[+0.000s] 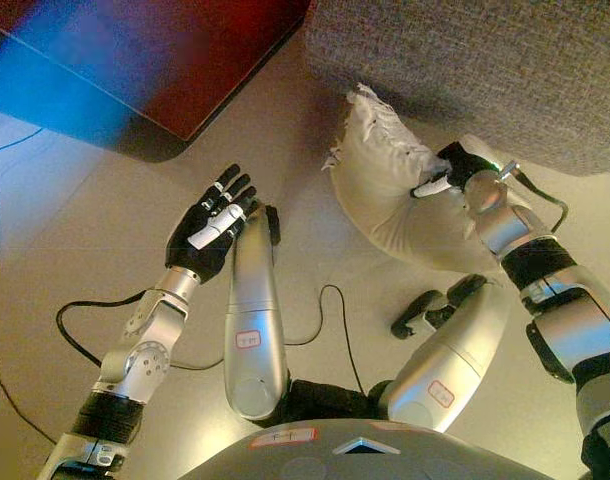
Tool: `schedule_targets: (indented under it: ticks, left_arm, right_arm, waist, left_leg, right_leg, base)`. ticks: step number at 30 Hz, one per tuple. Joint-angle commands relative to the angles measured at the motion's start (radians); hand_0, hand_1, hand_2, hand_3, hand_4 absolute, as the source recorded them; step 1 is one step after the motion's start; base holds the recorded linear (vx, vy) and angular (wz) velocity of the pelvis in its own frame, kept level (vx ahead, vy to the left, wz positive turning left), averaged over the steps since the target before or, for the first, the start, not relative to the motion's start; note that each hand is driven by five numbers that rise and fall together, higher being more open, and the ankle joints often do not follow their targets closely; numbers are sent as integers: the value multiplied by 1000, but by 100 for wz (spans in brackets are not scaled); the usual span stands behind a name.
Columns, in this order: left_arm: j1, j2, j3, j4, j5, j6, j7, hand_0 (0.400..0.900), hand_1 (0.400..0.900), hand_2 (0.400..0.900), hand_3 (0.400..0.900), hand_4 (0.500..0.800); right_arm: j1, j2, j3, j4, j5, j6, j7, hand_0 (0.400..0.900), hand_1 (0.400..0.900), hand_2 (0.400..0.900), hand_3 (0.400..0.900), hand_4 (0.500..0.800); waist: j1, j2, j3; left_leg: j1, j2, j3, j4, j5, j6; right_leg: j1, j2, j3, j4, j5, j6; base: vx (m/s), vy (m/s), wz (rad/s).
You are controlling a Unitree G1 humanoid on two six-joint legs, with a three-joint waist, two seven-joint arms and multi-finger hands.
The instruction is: Pick up the pillow and put it on the sofa.
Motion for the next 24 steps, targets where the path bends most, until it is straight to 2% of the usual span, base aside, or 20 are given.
schedule_targets:
  ticks: [1,4,5,9,11,14,18,20,24]
  left_arm:
    - [-60,-17,17,-98,17,-64,-19,900,900,900,900,800]
    - [-73,-32,11,-103,38,-77,4,900,900,900,900,800]
    - [-83,-34,15,-105,44,-77,23,900,900,900,900,800]
    - [-103,-45,33,-87,109,-71,140,900,900,900,900,800]
    - [-107,-48,54,-78,130,-62,188,900,900,900,900,800]
    - [-100,-50,86,-76,165,-39,206,900,900,900,900,800]
    - [-75,-57,120,-92,202,-16,206,900,900,900,900,800]
    - [-67,-59,123,-95,210,-19,206,900,900,900,900,800]
    - [-36,-79,132,-115,241,-12,224,900,900,900,900,800]
  right_arm:
    - [-68,5,-124,-91,101,-131,-48,400,400,400,400,500]
    - [-22,7,-152,-190,93,-168,-53,400,400,400,400,500]
    - [-11,5,-167,-221,82,-184,-46,400,400,400,400,500]
    - [43,-8,-199,-359,46,-219,-54,400,400,400,400,500]
    - [86,-20,-225,-430,26,-243,-66,400,400,400,400,500]
    - [166,-53,-278,-543,-6,-273,-87,400,400,400,400,500]
    - [288,-79,-371,-695,-80,-331,-116,400,400,400,400,500]
    - [330,-88,-403,-745,-115,-360,-128,400,400,400,400,500]
    - [502,-100,-513,-912,-142,-443,-129,400,400,400,400,500]
  waist:
    - [2,26,-2]
    - [-19,19,-2]
    - [-27,14,-2]
    - [-43,-3,-2]
    - [-46,-18,-3]
    - [-43,-42,-34]
    - [-43,-71,-75]
    - [-47,-76,-90]
    - [-68,-99,-161]
  left_leg:
    - [153,65,-11,-48,-81,8]
    - [250,73,28,-185,-38,14]
    - [272,67,41,-258,13,23]
    - [425,65,82,-496,106,32]
    - [513,50,103,-624,154,38]
    - [638,22,136,-799,216,43]
    - [759,-10,151,-946,263,42]
    - [793,-9,165,-989,278,39]
    - [924,-11,225,-1131,307,39]
  right_leg:
    - [-59,54,23,-236,267,-69]
    - [11,65,7,-370,336,-61]
    - [27,70,-2,-435,388,-68]
    - [162,84,-41,-616,466,-52]
    - [252,76,-85,-726,510,-41]
    - [396,60,-167,-893,575,-24]
    - [561,57,-249,-1087,651,6]
    - [612,69,-273,-1152,677,14]
    - [784,123,-333,-1331,740,33]
  base:
    - [-18,46,-19]
    - [-40,58,-19]
    - [-92,44,-17]
    - [-22,7,-14]
    - [56,-23,-6]
    - [93,-42,-3]
    - [85,-65,-11]
    - [33,-50,-13]
    - [59,-46,-16]
